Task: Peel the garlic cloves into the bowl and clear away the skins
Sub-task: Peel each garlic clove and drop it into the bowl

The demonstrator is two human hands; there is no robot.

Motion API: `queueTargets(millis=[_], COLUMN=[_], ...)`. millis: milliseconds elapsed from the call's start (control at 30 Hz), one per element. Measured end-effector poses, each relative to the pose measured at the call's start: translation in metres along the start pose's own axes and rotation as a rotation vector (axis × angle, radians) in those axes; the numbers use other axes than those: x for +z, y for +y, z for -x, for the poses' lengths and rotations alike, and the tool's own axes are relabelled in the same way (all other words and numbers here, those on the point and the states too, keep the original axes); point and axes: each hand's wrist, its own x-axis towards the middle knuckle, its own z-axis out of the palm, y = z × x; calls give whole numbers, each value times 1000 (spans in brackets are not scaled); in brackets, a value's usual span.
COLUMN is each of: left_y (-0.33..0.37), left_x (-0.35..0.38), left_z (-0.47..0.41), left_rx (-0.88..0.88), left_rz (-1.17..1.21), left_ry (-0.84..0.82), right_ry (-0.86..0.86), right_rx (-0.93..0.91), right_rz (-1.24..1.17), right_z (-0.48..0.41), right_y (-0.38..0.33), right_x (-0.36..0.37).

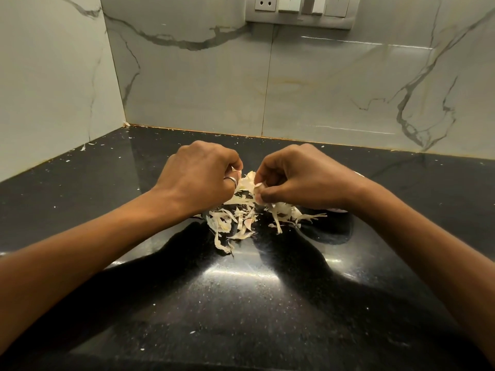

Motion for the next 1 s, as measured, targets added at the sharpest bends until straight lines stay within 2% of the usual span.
queueTargets(millis=[133,233,433,633,767,1000], left_y=[-1,2,8,10,13,11], left_x=[0,0,-8,-12,-16,-17], left_z=[0,-1,-4,-6,-5,-6], left_rx=[-2,-18,-133,-179,-197,-250], left_rz=[11,103,357,572,729,874], left_ry=[5,-29,-206,-274,-375,-392], right_ry=[-39,-38,19,129,177,226], right_rx=[4,10,27,20,23,-21], right_rz=[16,13,-89,-163,-197,-378], right_z=[0,0,0,0,1,-1], right_y=[0,1,3,2,1,3], right_x=[1,1,0,-2,-1,-1])
